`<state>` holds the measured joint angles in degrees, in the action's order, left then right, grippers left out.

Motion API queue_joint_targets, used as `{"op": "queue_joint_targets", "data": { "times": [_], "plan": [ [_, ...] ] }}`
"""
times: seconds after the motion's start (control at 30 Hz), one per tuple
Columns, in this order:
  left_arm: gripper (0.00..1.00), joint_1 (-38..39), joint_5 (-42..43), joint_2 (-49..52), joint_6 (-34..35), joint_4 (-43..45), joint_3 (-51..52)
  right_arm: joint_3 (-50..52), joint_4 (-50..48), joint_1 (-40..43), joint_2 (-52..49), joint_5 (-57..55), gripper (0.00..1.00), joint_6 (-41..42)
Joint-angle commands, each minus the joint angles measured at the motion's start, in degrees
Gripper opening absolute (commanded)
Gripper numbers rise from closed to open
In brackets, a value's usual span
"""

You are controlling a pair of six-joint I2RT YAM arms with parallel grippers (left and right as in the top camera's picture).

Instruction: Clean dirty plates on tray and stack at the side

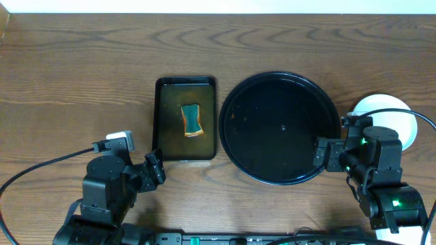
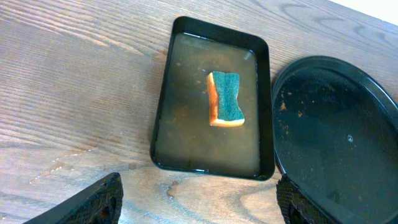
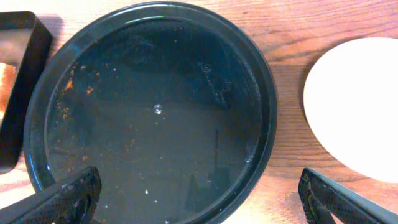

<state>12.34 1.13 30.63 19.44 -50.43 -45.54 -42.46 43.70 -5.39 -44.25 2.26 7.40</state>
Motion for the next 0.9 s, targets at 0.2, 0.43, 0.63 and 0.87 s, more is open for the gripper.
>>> {"op": "queue_joint_targets", "data": {
  "times": [0.2, 0.43, 0.63, 0.87],
  "plan": [
    [0.80, 0.1, -0.3, 0.0, -0.5, -0.1, 0.4, 0.7, 0.5, -0.3, 2.6, -1.9, 0.99, -1.9],
    [0.80, 0.1, -0.3, 0.0, -0.5, -0.1, 0.4, 6.3, -6.1, -0.3, 15.4, -1.9, 0.99, -1.9],
    [0.80, 0.1, -0.3, 0.0, -0.5, -0.1, 0.4, 22.8, -33.9, -0.3, 29.4, -1.1, 0.99, -1.9],
    [0.80, 0.1, -0.3, 0.0, -0.5, -0.1, 0.4, 39.1, -51.3, -0.3, 40.8, -1.2, 0.99, -1.9]
  ]
}}
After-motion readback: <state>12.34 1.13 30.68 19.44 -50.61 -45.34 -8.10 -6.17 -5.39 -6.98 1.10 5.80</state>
